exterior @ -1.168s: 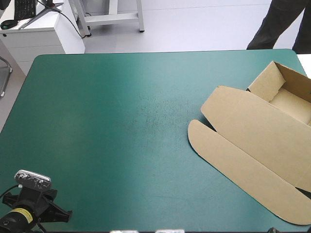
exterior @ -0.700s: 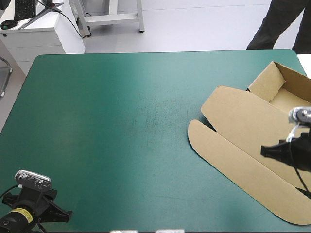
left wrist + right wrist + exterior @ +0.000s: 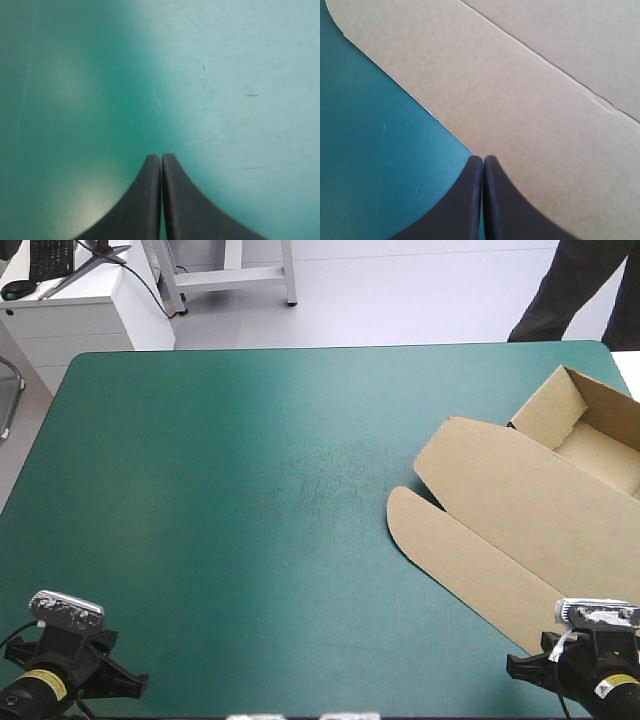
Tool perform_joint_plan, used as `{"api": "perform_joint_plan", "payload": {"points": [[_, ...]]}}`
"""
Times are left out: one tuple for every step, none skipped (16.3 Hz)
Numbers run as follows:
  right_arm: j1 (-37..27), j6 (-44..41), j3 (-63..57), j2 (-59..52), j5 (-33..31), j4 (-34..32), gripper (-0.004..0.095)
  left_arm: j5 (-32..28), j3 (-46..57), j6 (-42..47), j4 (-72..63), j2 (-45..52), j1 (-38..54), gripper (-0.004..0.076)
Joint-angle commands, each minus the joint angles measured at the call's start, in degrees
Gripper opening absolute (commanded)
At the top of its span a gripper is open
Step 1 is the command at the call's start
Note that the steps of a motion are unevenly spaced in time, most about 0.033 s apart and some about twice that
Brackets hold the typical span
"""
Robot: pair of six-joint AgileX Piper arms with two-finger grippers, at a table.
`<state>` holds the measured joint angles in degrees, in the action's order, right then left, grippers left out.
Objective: Fold the box
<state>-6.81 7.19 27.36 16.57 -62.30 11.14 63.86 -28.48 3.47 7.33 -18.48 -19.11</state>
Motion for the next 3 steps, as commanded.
{"api": "perform_joint_plan", "payload": {"points": [[0.25, 0.55, 1.23, -0.06, 4.1, 0.82, -0.0015, -2.76, -1.4, 0.5, 0.14, -0.81, -0.26, -0.001], [0.25, 0.55, 1.23, -0.06, 4.1, 0.82, -0.0015, -2.76, -1.4, 0.5, 0.14, -0.81, -0.26, -0.001], [0.25, 0.55, 1.23, -0.06, 4.1, 0.82, -0.0015, -2.76, -1.4, 0.5, 0.14, -0.81, -0.26, -0.001]]}}
